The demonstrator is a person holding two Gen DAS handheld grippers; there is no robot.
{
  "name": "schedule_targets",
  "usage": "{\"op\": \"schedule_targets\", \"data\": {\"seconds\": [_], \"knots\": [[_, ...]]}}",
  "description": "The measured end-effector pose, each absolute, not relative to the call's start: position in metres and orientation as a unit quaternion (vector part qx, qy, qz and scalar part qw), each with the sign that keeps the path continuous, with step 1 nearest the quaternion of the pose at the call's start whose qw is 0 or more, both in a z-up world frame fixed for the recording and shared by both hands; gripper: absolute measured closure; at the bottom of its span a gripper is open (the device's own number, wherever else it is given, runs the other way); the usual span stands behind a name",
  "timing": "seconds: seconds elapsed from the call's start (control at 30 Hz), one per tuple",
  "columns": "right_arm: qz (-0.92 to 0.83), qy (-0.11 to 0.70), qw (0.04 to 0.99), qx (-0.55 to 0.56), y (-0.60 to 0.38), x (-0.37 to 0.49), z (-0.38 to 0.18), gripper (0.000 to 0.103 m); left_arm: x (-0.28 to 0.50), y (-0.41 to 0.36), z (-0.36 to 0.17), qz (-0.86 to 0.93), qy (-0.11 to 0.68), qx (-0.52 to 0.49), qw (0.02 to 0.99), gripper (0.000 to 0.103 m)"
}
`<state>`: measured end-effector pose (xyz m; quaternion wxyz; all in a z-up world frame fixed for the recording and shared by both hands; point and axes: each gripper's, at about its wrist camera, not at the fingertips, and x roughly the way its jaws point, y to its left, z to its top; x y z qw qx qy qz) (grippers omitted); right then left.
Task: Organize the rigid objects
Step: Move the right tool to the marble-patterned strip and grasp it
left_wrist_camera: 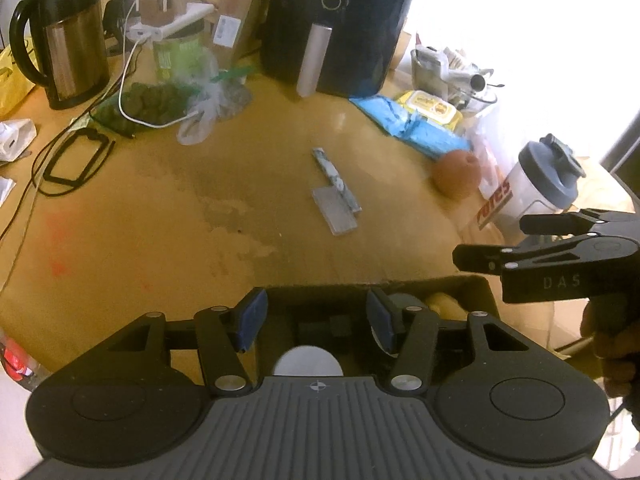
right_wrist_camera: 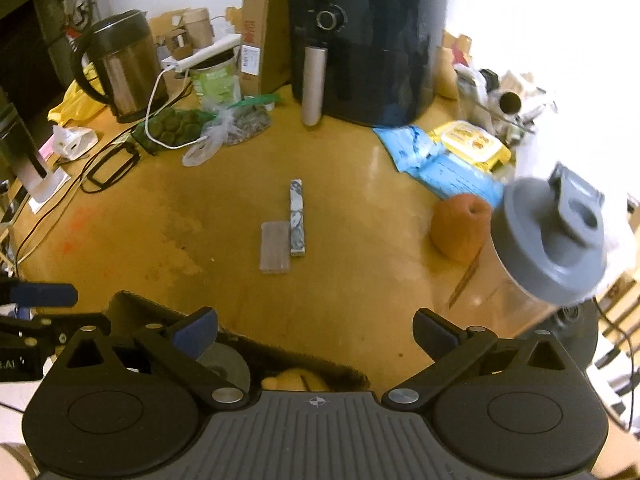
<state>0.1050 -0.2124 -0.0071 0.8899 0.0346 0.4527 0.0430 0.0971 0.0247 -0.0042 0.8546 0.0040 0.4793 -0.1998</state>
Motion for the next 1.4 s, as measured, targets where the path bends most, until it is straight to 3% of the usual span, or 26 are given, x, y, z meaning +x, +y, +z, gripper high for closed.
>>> {"op": "schedule_targets", "data": {"seconds": [0.5,0.77,1.4], "knots": [[0.07,0.461,0.884,0.036,-0.216,0.133,0.0,0.0,0.112,0.032,0.0,-0.211,0.472,-0.016,0.856,0.048],[0.092,0.465,0.873,0.117,-0.231,0.154,0.004,0.0,0.119,0.035,-0.004,-0.212,0.474,-0.005,0.855,0.048],[0.109,0.477,0.868,0.08,-0.192,0.234,-0.026,0.0,0.134,0.057,-0.005,-0.184,0.475,-0.035,0.86,0.048]]}}
